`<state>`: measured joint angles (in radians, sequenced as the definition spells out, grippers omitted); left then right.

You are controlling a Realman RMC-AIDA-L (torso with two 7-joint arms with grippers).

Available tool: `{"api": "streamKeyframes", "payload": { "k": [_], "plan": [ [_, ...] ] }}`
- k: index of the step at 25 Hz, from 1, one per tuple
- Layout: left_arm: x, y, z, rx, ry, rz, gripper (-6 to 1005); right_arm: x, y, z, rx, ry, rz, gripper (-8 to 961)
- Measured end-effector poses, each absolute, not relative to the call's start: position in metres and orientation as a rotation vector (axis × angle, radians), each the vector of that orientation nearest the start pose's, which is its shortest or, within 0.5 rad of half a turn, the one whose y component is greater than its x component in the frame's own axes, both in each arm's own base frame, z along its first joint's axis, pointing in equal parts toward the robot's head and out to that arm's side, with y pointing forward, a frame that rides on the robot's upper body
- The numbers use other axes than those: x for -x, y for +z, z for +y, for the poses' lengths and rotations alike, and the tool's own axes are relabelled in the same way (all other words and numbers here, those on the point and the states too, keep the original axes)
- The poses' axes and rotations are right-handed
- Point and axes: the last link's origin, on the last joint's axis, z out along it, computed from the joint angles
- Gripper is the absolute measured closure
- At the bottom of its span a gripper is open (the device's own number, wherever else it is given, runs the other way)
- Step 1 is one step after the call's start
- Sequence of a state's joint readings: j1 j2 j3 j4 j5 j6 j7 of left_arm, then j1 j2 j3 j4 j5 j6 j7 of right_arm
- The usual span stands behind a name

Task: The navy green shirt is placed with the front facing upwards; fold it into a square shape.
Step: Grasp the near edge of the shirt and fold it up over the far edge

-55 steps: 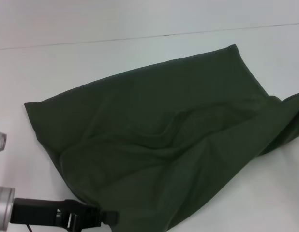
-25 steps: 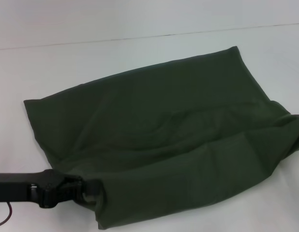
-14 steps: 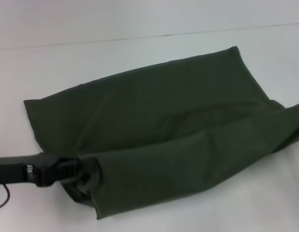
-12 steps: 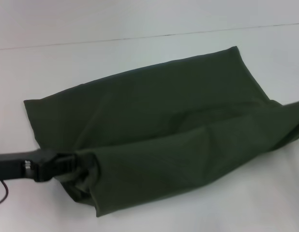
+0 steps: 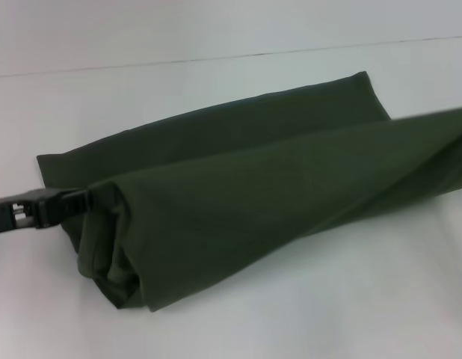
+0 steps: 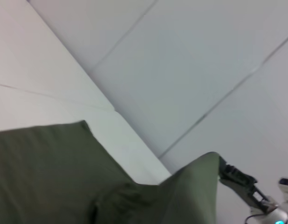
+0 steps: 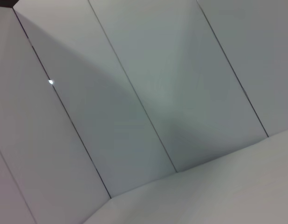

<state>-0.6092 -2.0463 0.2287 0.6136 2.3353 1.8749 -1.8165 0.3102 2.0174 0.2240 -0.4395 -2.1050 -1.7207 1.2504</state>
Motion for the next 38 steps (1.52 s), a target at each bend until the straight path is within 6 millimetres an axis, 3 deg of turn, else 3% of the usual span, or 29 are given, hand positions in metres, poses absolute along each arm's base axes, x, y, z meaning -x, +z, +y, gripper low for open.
{"api": "streamKeyframes", "payload": {
  "k": [7,14,24,38],
  "plan": [
    [0.265,0.026,0.329,2.602,-0.894,-1.358,984,-0.373,0.085,0.279,1.821,1.069,0.996,908],
    [0.263,0.015,0.348,2.551,-0.824,-1.359,984,-0.37,0.078,0.31,1.807,0.993,1.047,908],
    [0.271,0.021,0.37,2.415,-0.762,-1.356,984,-0.36,0.067,0.349,1.775,0.926,1.117,908],
    [0.284,0.021,0.39,2.24,-0.715,-1.351,983,-0.342,0.052,0.387,1.734,0.88,1.168,907]
  ]
}}
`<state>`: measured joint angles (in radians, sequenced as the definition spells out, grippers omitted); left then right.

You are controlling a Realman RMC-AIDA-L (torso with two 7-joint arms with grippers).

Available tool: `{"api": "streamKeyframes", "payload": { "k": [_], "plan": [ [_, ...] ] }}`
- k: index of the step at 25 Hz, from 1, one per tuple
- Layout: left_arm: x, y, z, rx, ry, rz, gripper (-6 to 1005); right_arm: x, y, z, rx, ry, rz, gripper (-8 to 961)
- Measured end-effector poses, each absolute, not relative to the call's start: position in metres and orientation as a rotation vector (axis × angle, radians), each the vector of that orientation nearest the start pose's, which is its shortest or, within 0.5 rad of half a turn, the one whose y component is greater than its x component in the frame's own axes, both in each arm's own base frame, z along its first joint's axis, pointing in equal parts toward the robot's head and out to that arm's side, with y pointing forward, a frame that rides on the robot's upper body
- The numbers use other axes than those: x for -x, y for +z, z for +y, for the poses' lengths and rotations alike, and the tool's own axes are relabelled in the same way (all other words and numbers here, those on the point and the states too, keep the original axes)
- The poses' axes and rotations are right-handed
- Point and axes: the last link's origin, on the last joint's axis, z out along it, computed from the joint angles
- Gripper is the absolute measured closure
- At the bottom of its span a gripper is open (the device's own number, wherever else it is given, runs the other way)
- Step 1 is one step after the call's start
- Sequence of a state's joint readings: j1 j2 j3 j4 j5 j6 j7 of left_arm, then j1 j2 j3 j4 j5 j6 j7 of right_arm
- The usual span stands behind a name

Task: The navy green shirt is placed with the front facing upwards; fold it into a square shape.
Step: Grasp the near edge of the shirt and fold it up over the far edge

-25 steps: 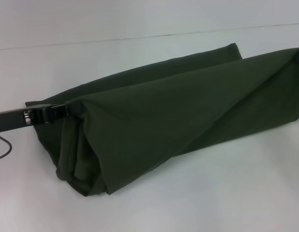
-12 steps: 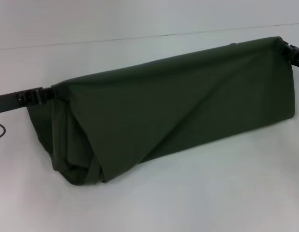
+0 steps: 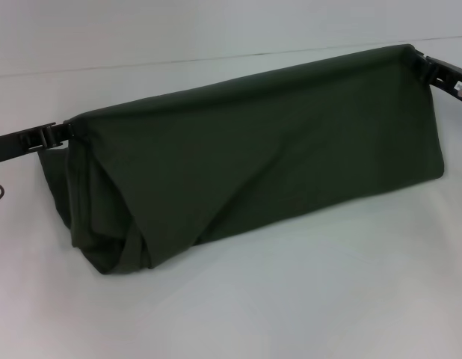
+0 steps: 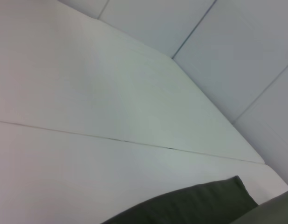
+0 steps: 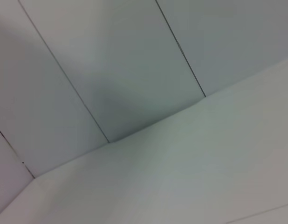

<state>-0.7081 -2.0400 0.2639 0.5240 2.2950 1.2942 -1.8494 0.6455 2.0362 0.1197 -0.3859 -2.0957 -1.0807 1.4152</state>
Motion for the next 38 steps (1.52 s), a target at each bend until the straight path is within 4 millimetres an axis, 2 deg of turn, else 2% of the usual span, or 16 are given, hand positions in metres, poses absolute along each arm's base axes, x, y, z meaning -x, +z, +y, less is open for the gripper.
{"api": "streamKeyframes", "payload": {
  "k": [10,22,32,38],
  "plan": [
    [0.284,0.014,0.399,2.192,-0.689,-1.349,984,-0.338,0.039,0.401,1.68,0.84,1.216,907],
    [0.276,0.008,0.408,2.179,-0.699,-1.31,984,-0.337,0.038,0.41,1.598,0.846,1.245,907],
    [0.272,0.003,0.41,2.182,-0.695,-1.293,983,-0.334,0.035,0.412,1.604,0.841,1.248,907],
    [0.271,0.002,0.411,2.176,-0.707,-1.297,938,-0.331,0.034,0.414,1.617,0.838,1.239,908]
  ]
}}
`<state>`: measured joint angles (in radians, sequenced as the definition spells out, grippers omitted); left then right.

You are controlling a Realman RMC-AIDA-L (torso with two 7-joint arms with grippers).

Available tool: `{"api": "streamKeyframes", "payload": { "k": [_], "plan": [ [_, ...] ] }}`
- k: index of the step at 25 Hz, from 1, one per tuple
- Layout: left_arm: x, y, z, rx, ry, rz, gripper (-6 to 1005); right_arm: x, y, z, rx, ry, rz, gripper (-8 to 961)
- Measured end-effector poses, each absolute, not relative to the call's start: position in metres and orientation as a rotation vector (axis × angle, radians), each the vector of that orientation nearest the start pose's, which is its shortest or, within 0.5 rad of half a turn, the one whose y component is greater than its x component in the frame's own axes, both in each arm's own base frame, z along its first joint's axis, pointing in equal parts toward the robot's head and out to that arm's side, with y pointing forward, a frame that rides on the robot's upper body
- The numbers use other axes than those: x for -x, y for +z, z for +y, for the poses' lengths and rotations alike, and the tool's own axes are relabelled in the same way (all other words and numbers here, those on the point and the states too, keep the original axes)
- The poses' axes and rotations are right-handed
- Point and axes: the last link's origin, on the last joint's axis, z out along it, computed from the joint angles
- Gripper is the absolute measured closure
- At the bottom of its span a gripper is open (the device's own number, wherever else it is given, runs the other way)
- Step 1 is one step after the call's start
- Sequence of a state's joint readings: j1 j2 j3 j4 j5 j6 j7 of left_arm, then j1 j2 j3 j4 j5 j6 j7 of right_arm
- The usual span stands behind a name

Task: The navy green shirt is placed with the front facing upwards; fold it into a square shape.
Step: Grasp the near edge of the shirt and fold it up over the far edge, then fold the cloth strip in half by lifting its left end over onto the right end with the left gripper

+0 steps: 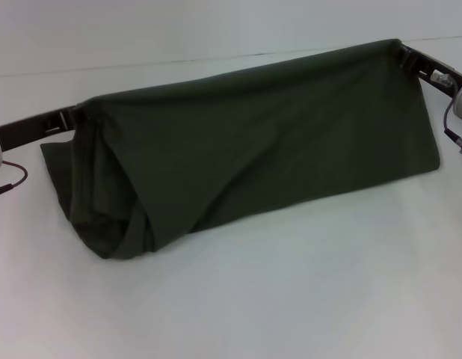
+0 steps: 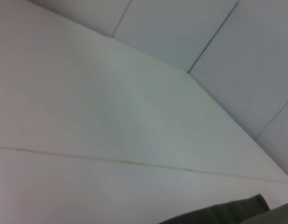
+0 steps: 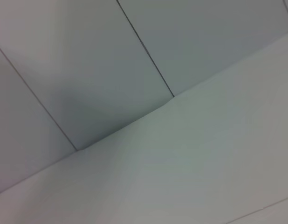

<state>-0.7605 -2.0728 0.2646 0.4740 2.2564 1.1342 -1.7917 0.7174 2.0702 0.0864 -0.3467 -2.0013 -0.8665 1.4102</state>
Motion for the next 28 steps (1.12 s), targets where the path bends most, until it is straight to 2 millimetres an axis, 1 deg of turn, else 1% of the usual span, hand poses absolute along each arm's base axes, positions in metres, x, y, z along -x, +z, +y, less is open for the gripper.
{"api": "streamKeyframes", "payload": {
  "k": [2,5,8,13,15,16,21,26,28],
  "plan": [
    [0.272,0.003,0.411,2.146,-0.729,-1.304,924,-0.329,0.033,0.415,1.632,0.832,1.231,908],
    [0.275,0.004,0.412,2.084,-0.761,-1.32,901,-0.327,0.031,0.416,1.65,0.825,1.225,864],
    [0.28,0.004,0.412,2.047,-0.758,-1.332,879,-0.325,0.032,0.417,1.655,0.823,1.223,821],
    [0.287,0.004,0.412,1.989,-0.752,-1.351,842,-0.326,0.035,0.42,1.619,0.835,1.23,748],
    [0.289,0.003,0.411,1.982,-0.748,-1.354,827,-0.326,0.036,0.421,1.612,0.842,1.229,583],
    [0.29,0.003,0.411,1.974,-0.746,-1.356,791,-0.326,0.037,0.42,1.61,0.845,1.228,500],
    [0.291,0.004,0.407,1.98,-0.763,-1.357,611,-0.327,0.042,0.412,1.623,0.912,1.208,378],
    [0.288,0.009,0.393,2.095,-0.779,-1.314,369,-0.33,0.051,0.387,1.673,1.047,1.158,256],
    [0.288,0.011,0.386,2.131,-0.788,-1.283,235,-0.33,0.055,0.374,1.72,1.094,1.123,197]
  ]
}}
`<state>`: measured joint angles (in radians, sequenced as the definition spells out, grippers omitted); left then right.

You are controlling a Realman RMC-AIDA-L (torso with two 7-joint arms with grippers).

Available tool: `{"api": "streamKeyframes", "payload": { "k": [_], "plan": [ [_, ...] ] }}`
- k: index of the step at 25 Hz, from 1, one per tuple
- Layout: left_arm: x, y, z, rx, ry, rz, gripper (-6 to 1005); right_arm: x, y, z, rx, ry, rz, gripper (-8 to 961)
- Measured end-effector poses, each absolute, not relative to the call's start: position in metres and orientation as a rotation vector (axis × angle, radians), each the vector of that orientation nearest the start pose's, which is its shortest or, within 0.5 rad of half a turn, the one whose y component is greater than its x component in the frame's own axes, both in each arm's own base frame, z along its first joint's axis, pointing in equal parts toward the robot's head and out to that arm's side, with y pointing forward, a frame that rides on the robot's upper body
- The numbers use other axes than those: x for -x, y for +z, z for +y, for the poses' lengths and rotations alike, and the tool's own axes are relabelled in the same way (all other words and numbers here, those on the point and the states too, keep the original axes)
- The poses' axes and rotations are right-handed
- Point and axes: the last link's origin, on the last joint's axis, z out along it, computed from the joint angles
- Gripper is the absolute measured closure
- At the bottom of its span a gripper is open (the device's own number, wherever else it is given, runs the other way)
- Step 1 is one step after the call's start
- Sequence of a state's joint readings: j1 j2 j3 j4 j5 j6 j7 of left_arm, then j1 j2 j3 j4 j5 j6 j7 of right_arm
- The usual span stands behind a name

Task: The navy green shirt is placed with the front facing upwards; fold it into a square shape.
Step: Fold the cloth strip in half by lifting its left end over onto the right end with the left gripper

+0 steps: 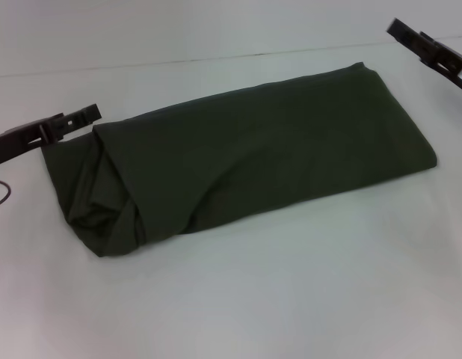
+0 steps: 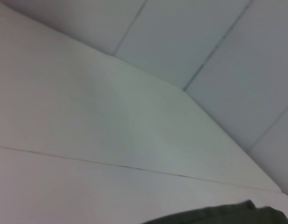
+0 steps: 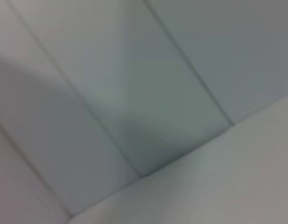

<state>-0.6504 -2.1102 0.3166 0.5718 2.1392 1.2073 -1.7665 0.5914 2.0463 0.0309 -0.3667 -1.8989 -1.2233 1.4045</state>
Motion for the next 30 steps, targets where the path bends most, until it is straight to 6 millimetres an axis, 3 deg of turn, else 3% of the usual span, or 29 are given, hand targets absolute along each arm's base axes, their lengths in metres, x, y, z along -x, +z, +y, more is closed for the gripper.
{"api": "streamKeyframes", "payload": {
  "k": [1,4,6,16,27,30],
  "plan": [
    [0.288,0.013,0.381,2.151,-0.793,-1.262,168,-0.33,0.057,0.369,1.743,1.103,1.108,167],
    [0.29,0.015,0.369,2.195,-0.802,-1.221,89,-0.333,0.06,0.349,1.831,1.104,1.058,78],
    [0.292,0.014,0.36,2.23,-0.809,-1.201,36,-0.336,0.061,0.336,1.88,1.082,1.037,81],
    [0.285,0.006,0.323,2.435,-0.83,-1.203,40,-0.368,0.078,0.296,1.898,0.997,1.137,88],
    [0.289,0.0,0.312,2.491,-0.771,-1.217,45,-0.396,0.134,0.286,1.742,0.944,1.367,90],
    [0.292,0.0,0.311,2.501,-0.723,-1.216,47,-0.398,0.139,0.285,1.717,0.957,1.394,92]
  ]
}}
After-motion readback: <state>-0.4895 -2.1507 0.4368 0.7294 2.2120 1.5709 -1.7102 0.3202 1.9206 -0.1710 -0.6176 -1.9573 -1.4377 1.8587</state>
